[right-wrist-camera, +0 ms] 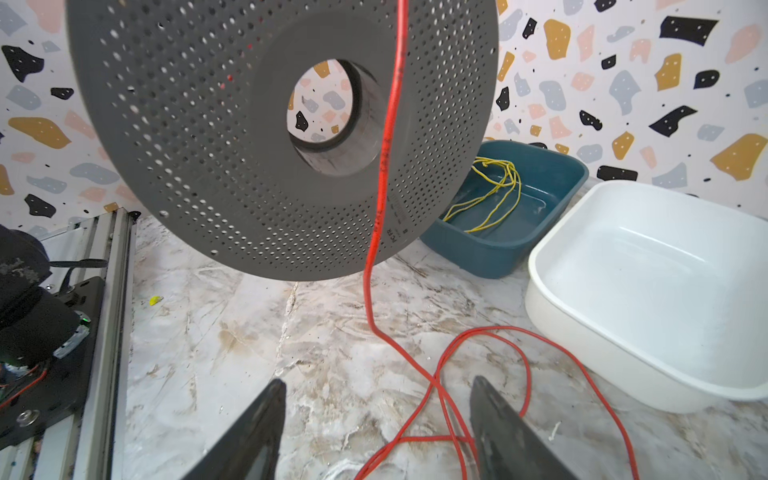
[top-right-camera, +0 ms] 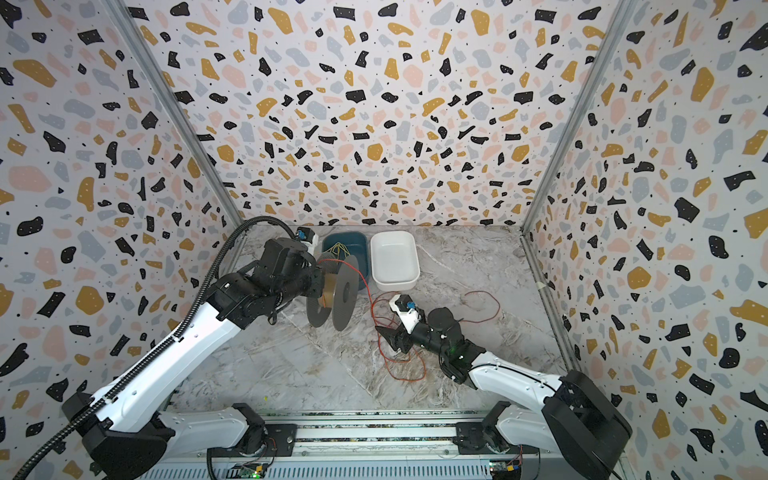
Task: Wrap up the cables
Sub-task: 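Pull the cable down with the right gripper while the left tilts the spool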
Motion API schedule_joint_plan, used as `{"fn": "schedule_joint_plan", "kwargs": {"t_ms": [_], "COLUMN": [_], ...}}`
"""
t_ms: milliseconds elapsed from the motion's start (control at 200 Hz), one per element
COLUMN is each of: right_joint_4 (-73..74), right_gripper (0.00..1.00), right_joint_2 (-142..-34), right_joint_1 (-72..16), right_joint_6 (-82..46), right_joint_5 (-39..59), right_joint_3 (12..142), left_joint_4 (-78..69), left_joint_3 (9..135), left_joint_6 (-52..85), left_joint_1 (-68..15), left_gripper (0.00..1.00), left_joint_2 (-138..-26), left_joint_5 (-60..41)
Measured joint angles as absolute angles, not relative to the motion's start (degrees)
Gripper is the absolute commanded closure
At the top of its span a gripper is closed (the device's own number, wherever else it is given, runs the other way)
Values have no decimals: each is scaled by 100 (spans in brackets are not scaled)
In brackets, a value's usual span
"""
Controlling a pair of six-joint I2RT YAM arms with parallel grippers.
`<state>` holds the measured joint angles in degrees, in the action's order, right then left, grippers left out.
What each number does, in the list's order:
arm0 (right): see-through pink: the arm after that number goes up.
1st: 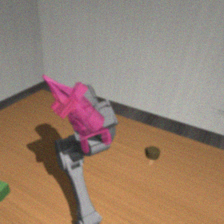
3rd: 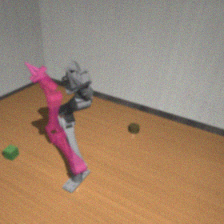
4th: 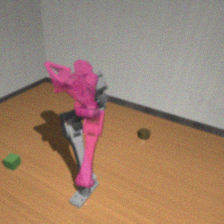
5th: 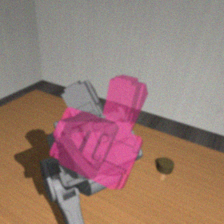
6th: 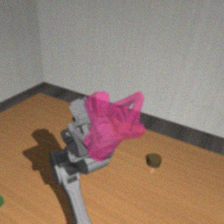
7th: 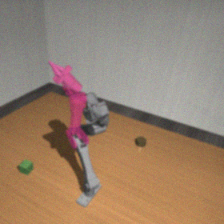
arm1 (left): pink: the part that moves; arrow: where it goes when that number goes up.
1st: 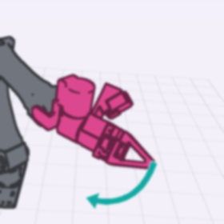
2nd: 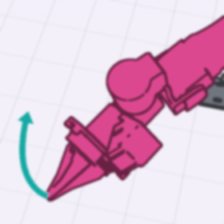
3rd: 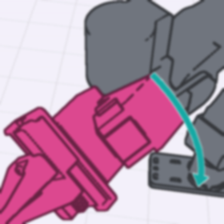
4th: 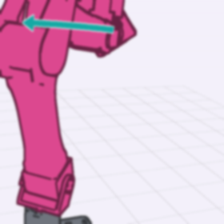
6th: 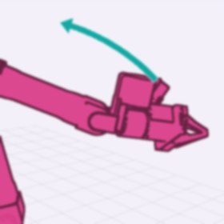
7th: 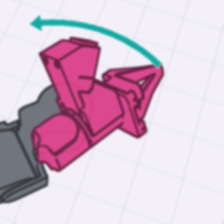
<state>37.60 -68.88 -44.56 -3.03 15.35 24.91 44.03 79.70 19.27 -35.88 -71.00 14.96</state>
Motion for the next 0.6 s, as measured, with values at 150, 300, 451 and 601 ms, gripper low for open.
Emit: {"fn": "schedule_joint_plan", "kwargs": {"t_ms": [150, 300, 451, 601], "right_joint_4": [4097, 4355, 4530, 4639], "right_gripper": [30, 43, 60, 74], "right_joint_2": [-7432, -7905, -8215, -8385], "right_joint_1": [-4574, -4582, -4582, -4582], "right_joint_6": [21, 217, 381, 532], "right_joint_5": [1470, 1446, 1457, 1468], "right_joint_3": [2565, 2685, 2875, 3037], "left_joint_4": [4663, 4930, 5046, 5236], "left_joint_3": [8132, 8311, 8471, 8593], "left_joint_6": [1953, 1955, 1955, 1953], "left_joint_1": [-3483, -3376, -3341, -3326], "left_gripper": [100, 100, 100, 100], "left_joint_2": [-7102, -7109, -7105, -7100], "left_joint_5": [1297, 1063, 899, 816]}}
